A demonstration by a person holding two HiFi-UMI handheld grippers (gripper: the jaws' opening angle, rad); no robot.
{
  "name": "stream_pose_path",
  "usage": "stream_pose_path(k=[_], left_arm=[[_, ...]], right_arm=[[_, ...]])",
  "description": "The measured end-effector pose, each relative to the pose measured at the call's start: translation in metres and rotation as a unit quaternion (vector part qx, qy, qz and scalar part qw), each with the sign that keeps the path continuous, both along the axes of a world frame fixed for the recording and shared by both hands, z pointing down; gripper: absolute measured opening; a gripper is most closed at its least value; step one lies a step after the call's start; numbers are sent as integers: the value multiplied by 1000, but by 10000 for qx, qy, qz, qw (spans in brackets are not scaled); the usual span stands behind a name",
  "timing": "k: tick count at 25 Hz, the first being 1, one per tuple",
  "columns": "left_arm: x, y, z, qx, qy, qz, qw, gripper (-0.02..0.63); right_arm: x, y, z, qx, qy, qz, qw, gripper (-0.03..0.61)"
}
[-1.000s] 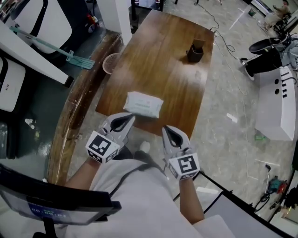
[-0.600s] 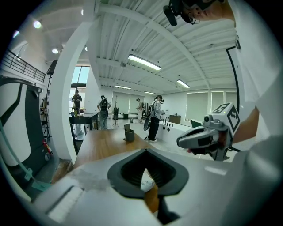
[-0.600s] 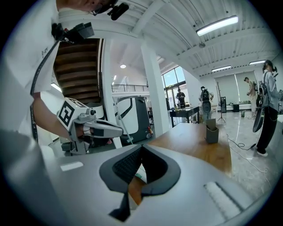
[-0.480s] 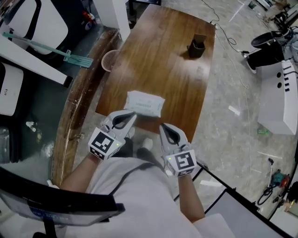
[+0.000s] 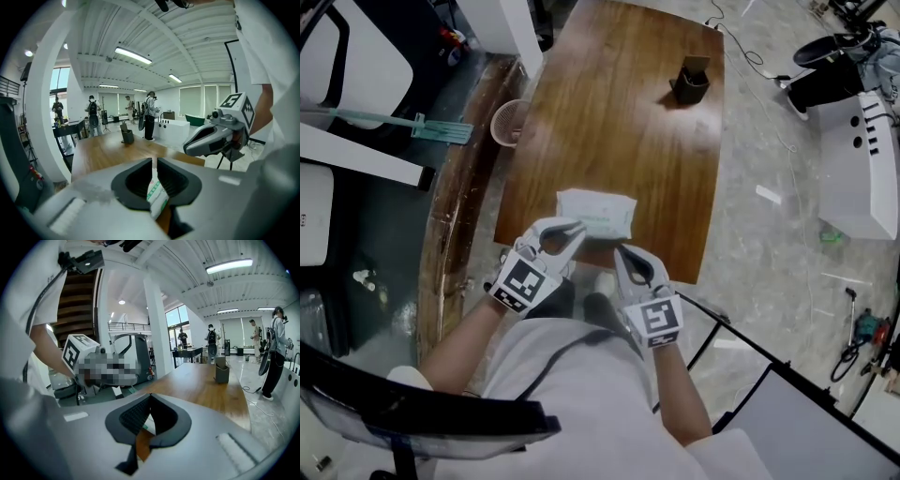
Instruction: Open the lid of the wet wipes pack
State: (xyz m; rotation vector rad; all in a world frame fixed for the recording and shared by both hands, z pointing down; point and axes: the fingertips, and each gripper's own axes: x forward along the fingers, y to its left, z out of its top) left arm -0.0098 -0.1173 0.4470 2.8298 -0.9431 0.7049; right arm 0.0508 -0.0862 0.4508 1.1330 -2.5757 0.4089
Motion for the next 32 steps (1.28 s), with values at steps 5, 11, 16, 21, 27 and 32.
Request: stream_pose_path(k=[5,11,16,21,27,32], left_arm=[[1,-5,39,-221,-301,441,9983,77],[7,-13,73,-294,-634,801,9943,114],[8,-18,95,-316,-853,959,9912,152],[6,-21,115,-312,-1128,1104,9870,198],[11,-20,137,-254,-1432,1380,9797,264],[12,-25,148,-259,-1542,1412,9775,279]], right_arm=[[-13,-5,27,-152,156,140,9997,9],[-22,-14,56,-357,321,228,9986,9],[-20,-19,74,-490,405,342,9974,9],[-15,-19,91,-644,524,390,9958,9],[-15,-19,107,-763,589,385,9946,9],[-15,-20,116,-843,600,378,9939,9]])
